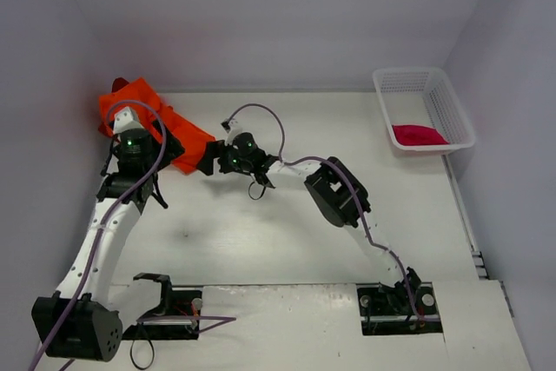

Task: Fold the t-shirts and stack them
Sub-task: Put the neatly folded tshirt into the corner of the board with the left arm

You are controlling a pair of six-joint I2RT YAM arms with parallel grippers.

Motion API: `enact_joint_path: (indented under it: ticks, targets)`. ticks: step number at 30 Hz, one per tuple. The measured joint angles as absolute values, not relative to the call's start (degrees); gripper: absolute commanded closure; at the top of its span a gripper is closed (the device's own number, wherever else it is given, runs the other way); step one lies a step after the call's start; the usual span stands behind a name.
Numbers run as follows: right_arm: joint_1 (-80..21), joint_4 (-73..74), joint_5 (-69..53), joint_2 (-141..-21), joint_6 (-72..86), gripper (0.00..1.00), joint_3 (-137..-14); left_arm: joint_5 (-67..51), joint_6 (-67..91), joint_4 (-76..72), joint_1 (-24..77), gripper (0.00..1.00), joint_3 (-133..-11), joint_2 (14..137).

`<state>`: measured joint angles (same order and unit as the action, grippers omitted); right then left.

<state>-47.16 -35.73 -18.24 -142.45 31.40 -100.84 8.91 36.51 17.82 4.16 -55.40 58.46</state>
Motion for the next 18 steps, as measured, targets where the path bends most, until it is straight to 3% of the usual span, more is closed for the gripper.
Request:
enact_joint_path:
  ticks: [9, 18]
  targets:
    - [-37.65, -36.93, -13.17, -123.61, 31.55, 0.04, -75.57, 5.21, 36.49, 13.89, 4.43, 0.18, -49.98, 71.48]
    - [-31.83, -38.11, -10.90, -111.53, 31.42, 0.02, -68.88, 7.11, 29.65, 8.25, 9.50, 0.19, -53.01, 82.02]
